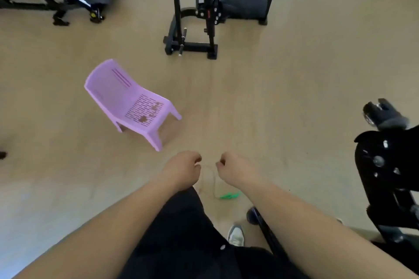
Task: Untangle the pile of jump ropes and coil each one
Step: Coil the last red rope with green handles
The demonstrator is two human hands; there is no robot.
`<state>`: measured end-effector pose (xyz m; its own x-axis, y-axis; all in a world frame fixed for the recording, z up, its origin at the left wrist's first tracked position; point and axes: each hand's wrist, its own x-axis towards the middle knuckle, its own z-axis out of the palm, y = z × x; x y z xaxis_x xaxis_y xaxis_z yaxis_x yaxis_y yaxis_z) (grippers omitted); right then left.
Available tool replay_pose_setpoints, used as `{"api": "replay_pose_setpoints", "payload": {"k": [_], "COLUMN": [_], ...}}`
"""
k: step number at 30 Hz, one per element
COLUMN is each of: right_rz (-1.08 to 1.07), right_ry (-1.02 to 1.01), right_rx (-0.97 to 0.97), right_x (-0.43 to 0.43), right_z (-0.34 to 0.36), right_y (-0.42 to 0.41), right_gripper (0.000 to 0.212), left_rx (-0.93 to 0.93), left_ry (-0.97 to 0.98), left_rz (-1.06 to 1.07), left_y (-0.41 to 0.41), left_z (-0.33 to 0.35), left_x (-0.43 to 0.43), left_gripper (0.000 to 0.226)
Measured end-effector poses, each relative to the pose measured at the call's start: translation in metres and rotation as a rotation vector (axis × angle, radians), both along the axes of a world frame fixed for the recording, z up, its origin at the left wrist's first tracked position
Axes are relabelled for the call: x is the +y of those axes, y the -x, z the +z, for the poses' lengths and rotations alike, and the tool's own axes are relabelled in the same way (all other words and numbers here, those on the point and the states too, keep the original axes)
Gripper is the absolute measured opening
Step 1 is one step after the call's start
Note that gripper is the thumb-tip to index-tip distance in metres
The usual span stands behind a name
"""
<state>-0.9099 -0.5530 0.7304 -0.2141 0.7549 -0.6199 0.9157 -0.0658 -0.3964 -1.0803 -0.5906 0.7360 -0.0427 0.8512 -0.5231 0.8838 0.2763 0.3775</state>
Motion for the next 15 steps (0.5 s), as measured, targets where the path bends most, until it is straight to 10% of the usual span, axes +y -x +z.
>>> {"api": "replay_pose_setpoints", "payload": {"k": [15], "right_rz": [-0.845], "right_ry": [0.102], "right_rx": [-0.168], "right_x": [0.063], "right_z": [-0.031], "right_y": [0.055], "right_gripper": [0.032], "left_rx": [0.139], "left_ry": [0.018], "left_rz": [-1.187], "left_y": [0.050], "left_z": [-0.018], "left_x": [0.238], "left_gripper": [0.039]}}
